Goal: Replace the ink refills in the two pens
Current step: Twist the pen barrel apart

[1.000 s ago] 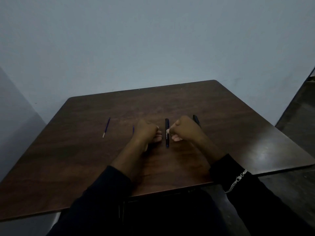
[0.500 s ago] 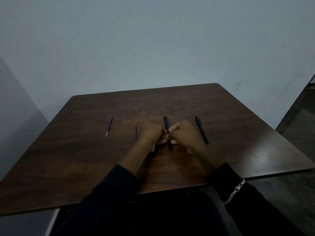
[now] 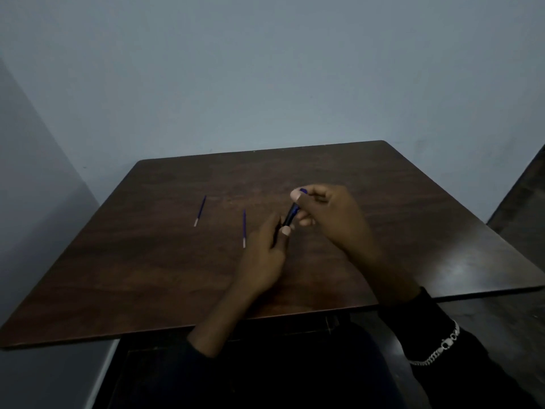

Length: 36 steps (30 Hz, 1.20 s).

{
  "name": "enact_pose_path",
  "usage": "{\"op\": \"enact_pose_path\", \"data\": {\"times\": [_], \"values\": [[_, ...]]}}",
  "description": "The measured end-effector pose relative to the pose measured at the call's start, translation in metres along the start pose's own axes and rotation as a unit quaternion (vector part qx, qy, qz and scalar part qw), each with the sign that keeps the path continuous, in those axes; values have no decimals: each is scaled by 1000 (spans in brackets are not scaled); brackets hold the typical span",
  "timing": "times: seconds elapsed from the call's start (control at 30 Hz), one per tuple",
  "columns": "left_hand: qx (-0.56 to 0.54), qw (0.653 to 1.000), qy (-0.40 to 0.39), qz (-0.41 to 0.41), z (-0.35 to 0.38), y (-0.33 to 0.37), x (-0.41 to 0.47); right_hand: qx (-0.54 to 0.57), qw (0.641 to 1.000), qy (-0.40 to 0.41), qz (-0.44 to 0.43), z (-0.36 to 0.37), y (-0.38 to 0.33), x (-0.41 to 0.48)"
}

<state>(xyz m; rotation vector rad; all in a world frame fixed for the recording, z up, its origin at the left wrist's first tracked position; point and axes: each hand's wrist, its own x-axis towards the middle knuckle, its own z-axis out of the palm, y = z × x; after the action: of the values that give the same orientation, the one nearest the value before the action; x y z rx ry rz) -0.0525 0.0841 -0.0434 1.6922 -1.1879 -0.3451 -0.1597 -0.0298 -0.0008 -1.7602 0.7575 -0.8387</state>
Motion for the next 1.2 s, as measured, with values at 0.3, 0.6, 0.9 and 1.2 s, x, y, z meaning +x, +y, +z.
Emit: {"op": "enact_pose_path", "data": {"times": [0.3, 0.6, 0.9, 1.2], "values": [[90, 988, 91, 83, -1, -7, -9, 4, 1000, -1, -31, 13, -6, -9], [17, 997, 40, 68, -7, -9, -5, 49, 994, -40, -89, 12, 2, -7], [-4, 998, 22, 53, -11, -7, 3, 87, 990, -31, -108, 18, 3, -3], [-14, 999, 10, 27, -11, -16, -4, 149, 984, -96, -29, -2, -3, 9]]}}
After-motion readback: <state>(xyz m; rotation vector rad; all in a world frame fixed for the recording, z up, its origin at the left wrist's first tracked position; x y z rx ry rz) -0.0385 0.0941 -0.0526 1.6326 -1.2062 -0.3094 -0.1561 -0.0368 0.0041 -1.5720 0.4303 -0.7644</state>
